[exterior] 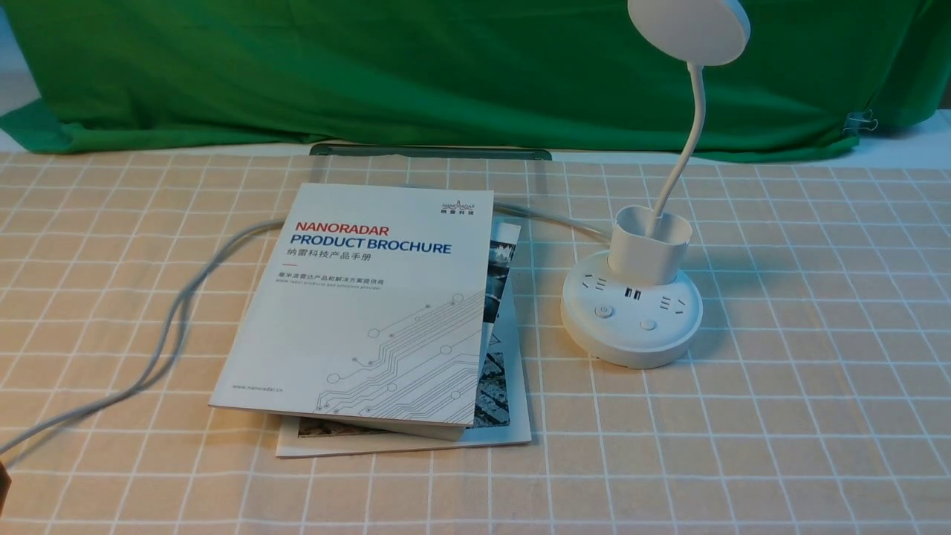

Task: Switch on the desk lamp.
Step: Use the right arm to press the button switch on the lamp holder

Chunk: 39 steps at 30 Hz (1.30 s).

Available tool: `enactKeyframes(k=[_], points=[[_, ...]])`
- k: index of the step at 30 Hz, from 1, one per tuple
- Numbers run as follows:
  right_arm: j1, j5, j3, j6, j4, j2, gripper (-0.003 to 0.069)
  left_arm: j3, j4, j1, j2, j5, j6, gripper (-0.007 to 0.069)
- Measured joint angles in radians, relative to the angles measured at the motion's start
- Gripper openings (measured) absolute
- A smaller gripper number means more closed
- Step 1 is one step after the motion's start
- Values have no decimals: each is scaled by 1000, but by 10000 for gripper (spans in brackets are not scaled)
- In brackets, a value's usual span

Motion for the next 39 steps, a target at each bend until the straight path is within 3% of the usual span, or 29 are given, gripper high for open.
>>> enactKeyframes(k=[4,11,15,20,21,23,25,32,39], points=[[0,-27,0,66,7,0,241,0,0,0,0,0,0,21],[0,-56,0,-5,5,0,240,0,0,0,0,0,0,21],[0,-60,-25,-174,4,0,215,0,1,0,0,0,0,21],[0,98,-287,-612,2,133,52,0,1,0,0,0,0,21],[0,107,-315,-631,2,152,48,0,1,0,0,0,0,21],[0,240,-496,-851,2,298,29,0,1,0,0,0,0,21],[0,336,-590,-953,2,382,27,0,1,0,0,0,0,21],[76,745,-953,-1110,23,810,27,0,2,0,0,0,0,21],[258,893,-1160,-1137,21,1169,27,0,2,0,0,0,0,21]])
